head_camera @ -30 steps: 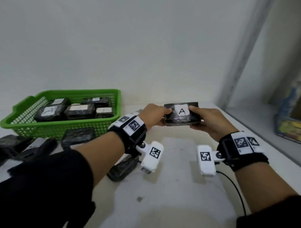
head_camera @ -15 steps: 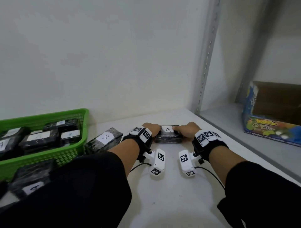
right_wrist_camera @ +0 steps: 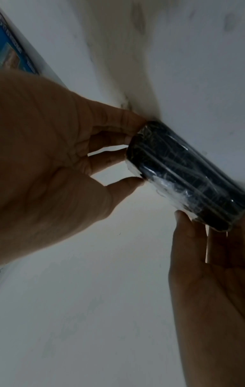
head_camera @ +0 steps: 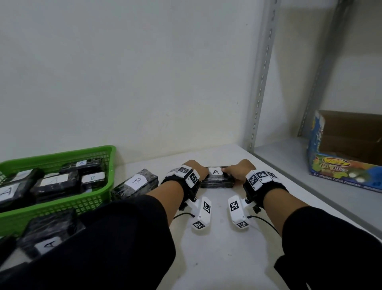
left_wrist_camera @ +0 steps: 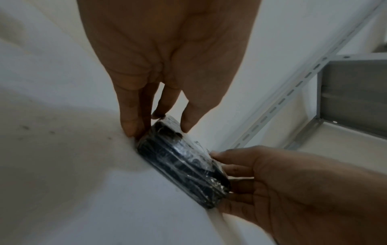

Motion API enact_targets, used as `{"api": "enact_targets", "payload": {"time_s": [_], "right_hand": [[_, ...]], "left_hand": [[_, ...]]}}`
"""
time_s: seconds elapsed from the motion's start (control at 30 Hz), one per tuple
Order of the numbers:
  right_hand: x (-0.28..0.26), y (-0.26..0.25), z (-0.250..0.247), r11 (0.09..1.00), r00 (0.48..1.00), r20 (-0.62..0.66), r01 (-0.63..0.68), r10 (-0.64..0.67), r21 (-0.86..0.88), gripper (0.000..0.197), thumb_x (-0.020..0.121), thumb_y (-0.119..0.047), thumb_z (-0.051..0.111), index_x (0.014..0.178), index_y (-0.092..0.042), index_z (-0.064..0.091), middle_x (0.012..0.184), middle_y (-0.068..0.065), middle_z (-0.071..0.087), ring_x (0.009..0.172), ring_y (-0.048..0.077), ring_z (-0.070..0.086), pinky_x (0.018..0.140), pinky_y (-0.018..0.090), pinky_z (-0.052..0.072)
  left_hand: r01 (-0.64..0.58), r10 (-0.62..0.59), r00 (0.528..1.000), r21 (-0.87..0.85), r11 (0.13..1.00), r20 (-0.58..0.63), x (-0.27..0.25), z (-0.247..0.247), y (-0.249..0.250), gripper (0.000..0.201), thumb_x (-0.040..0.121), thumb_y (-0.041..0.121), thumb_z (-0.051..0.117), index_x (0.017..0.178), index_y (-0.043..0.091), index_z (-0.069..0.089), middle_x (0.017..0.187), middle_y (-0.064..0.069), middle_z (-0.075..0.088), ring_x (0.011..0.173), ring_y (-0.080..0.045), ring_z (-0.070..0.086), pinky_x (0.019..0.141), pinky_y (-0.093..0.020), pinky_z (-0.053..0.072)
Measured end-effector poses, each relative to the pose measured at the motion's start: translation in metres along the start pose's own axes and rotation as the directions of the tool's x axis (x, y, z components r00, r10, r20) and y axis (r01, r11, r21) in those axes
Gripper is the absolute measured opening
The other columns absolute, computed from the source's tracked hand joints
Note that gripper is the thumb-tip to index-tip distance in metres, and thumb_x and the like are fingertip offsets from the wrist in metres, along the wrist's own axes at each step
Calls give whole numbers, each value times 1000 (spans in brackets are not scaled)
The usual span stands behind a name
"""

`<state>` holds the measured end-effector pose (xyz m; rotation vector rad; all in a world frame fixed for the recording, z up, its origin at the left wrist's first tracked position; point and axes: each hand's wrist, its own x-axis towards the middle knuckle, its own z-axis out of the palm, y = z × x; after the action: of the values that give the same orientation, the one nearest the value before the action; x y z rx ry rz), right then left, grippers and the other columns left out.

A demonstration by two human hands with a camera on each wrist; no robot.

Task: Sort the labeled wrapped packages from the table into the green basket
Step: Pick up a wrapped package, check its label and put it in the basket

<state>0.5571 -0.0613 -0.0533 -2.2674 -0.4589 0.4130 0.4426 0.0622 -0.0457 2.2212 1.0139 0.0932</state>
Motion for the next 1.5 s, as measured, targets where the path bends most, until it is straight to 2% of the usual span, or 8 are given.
{"api": "enact_targets", "payload": {"time_s": [0.1, 0.27, 0.37, 0.57, 0.8, 1.17, 1.37, 1.5], "right_hand": [[-6, -2, -3, 1000, 1000, 12, 6, -5, -21, 29, 86, -25, 79, 71, -8, 60, 75, 10, 64, 77, 32, 66, 73, 36, 53], [-25, -14, -13, 993, 996, -33, 85, -88, -88, 20, 88, -16, 70, 97, 2, 71, 104, 19, 73, 103, 36, 69, 83, 35, 55], [-45, -31, -17, 978, 981, -55, 182, -188, -103, 55, 95, -25, 68, 145, -5, 57, 139, 14, 66, 130, 31, 61, 104, 33, 46], [-101, -75, 7, 923, 925, 103, 375, -366, -83, 77, 93, -41, 73, 158, -18, 38, 153, 10, 54, 138, 27, 55, 114, 38, 43], [-180, -126, 64, 816, 788, 281, 578, -548, -27, 88, 90, -50, 76, 162, -25, 31, 165, 3, 40, 148, 23, 45, 115, 36, 39], [-282, -164, 163, 557, 465, 494, 829, -735, 47, 85, 91, -45, 77, 162, -29, 33, 162, -5, 44, 146, 17, 44, 107, 25, 35], [-286, -176, 196, 521, 474, 597, 847, -647, -107, 64, 90, -32, 79, 147, -16, 54, 136, 3, 65, 116, 18, 63, 93, 28, 50], [-279, -178, 208, 491, 515, 570, 845, -640, -212, 44, 88, -20, 79, 129, -11, 66, 122, 7, 71, 110, 24, 67, 93, 34, 56]], "left_hand": [[-72, 73, 997, 149, 986, -1, -5, -4, -2, 43, 102, 32, 56, 64, 15, 45, 64, -2, 50, 77, -24, 54, 63, -29, 40], [-101, 103, 995, 199, 975, -2, -15, -19, -9, 37, 98, 28, 60, 67, 14, 45, 73, -5, 51, 62, -21, 46, 58, -26, 35], [-147, 158, 987, 253, 956, -24, -38, -43, -14, 28, 97, 34, 62, 100, 7, 69, 107, -13, 67, 98, -29, 64, 75, -30, 47], [-196, 226, 971, 282, 939, -78, -114, -116, -56, 55, 99, 42, 62, 145, 11, 57, 148, -5, 58, 137, -24, 53, 109, -29, 40], [-158, 213, 962, 284, 946, -172, -195, -196, -131, 51, 97, 47, 65, 139, 18, 64, 135, 2, 67, 118, -18, 63, 97, -26, 46], [-34, 121, 971, 383, 923, -205, -258, -235, -250, 59, 90, 48, 74, 143, 25, 61, 143, 7, 63, 128, -13, 59, 111, -35, 46], [-3, 96, 976, 428, 904, -196, -255, -217, -277, 69, 86, 43, 79, 147, 21, 55, 141, 1, 59, 126, -18, 57, 106, -32, 47], [4, 88, 976, 415, 910, -201, -243, -202, -279, 49, 82, 32, 82, 126, 16, 68, 118, -3, 68, 106, -21, 65, 92, -34, 54]]}}
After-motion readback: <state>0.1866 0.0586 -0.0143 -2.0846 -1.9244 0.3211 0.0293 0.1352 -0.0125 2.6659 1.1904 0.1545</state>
